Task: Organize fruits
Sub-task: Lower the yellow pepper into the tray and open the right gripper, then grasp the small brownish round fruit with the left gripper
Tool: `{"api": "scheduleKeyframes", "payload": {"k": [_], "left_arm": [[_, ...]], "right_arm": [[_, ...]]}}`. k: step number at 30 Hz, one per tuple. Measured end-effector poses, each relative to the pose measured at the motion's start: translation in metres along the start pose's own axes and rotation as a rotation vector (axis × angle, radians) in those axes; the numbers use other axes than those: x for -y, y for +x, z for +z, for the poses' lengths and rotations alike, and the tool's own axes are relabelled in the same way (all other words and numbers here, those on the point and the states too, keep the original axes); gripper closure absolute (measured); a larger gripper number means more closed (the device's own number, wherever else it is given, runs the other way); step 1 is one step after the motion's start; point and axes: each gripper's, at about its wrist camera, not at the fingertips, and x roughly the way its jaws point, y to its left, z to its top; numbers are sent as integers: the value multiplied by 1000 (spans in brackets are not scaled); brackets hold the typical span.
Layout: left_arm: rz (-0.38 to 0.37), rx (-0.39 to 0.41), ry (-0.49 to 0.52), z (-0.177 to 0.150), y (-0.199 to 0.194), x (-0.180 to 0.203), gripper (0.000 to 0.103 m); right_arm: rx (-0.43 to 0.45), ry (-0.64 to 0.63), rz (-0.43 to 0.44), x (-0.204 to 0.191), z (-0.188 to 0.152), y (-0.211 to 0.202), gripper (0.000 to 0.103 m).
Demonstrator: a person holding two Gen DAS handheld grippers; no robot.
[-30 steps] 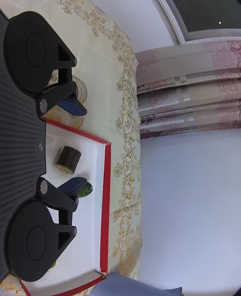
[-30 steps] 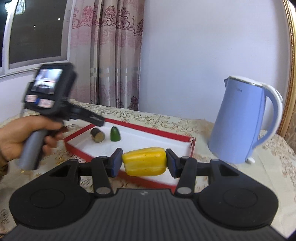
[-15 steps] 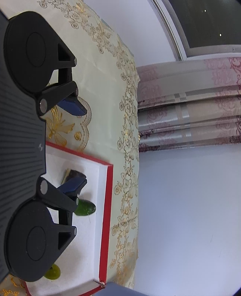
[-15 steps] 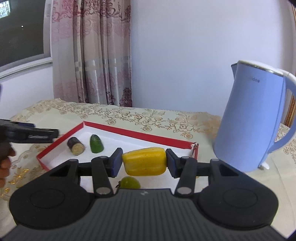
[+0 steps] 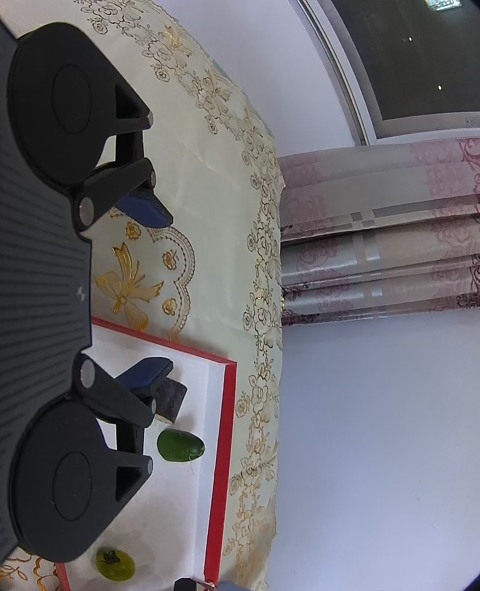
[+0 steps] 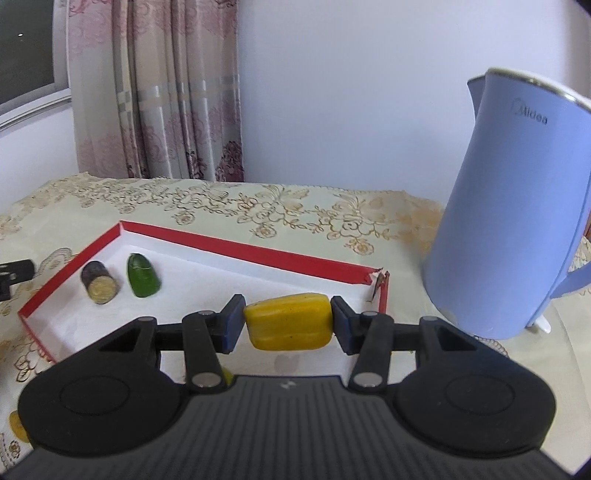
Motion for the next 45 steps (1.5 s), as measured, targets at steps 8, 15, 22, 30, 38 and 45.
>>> {"api": "scheduleKeyframes", "payload": {"k": [8,15,22,30,38,45], "left_arm": [[9,2,8,-3,0,-3,26],[-6,9,15,-5,-5,-5,26],[-31,17,8,-5,-15,-9,26],[-73,43,-3,-6,-39,-22,21],[-291,36,101,-31,-70,-33,21],[-422,85,307,-73,-85,-14,21]], "right_arm": [[-41,17,-18,5,3,20,55],[-68,20,-44,7,5,34,55],[-109,54,-53,13,4,44,55],[-47,74,-42,15,7,12,46],[130,25,15,5,-22,-92,44],[253,49,57,-12,-71,-162,33]]}}
